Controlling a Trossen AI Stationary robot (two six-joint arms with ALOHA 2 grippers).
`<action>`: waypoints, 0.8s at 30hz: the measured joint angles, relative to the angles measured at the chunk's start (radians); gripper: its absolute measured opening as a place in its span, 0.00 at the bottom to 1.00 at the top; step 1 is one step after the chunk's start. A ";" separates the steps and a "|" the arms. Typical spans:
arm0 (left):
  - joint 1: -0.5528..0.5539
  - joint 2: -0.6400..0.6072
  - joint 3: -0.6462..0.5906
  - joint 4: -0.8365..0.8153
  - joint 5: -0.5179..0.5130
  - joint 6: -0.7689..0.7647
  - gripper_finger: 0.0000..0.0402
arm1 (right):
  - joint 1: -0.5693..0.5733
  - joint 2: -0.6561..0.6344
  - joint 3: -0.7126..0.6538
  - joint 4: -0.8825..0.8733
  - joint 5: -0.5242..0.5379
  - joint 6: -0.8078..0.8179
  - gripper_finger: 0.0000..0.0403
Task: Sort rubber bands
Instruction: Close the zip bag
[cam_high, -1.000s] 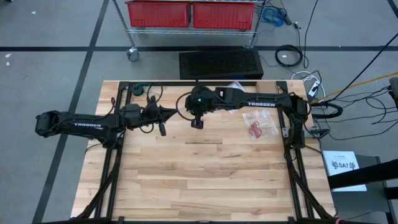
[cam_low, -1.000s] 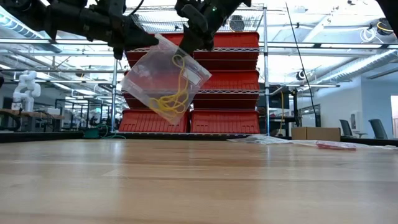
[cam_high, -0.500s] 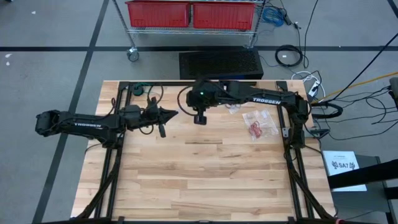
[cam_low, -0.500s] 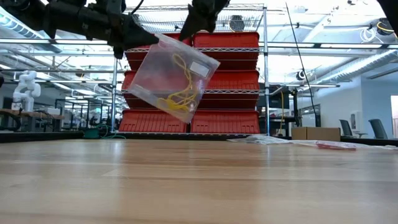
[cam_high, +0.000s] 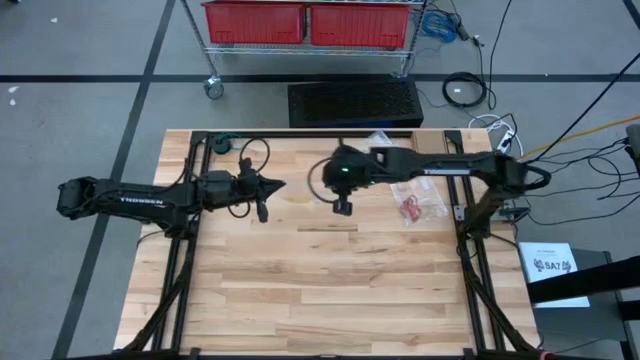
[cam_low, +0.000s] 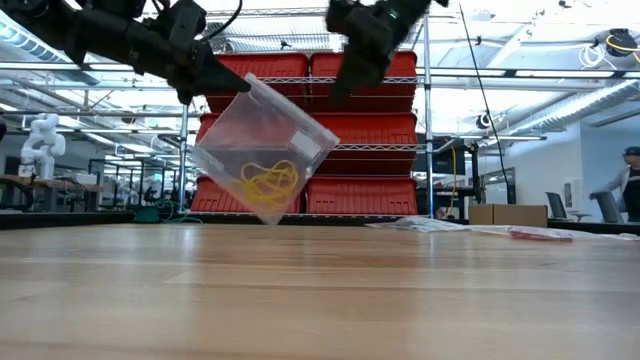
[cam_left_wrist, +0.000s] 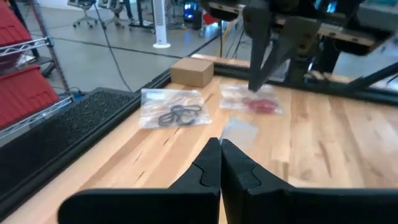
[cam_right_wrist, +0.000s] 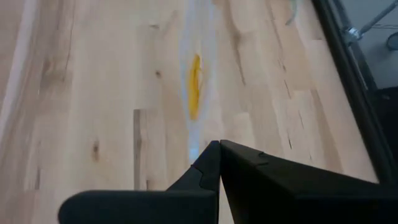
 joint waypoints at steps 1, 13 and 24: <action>0.000 0.000 0.000 0.003 -0.004 0.014 0.00 | 0.000 -0.038 -0.061 0.049 0.001 0.022 0.00; -0.035 0.118 0.000 -0.070 0.035 -0.042 0.00 | 0.094 -0.241 -0.426 0.337 0.084 0.246 0.00; -0.148 0.347 0.000 0.137 0.201 -0.070 0.17 | 0.171 -0.235 -0.458 0.380 0.075 0.371 0.00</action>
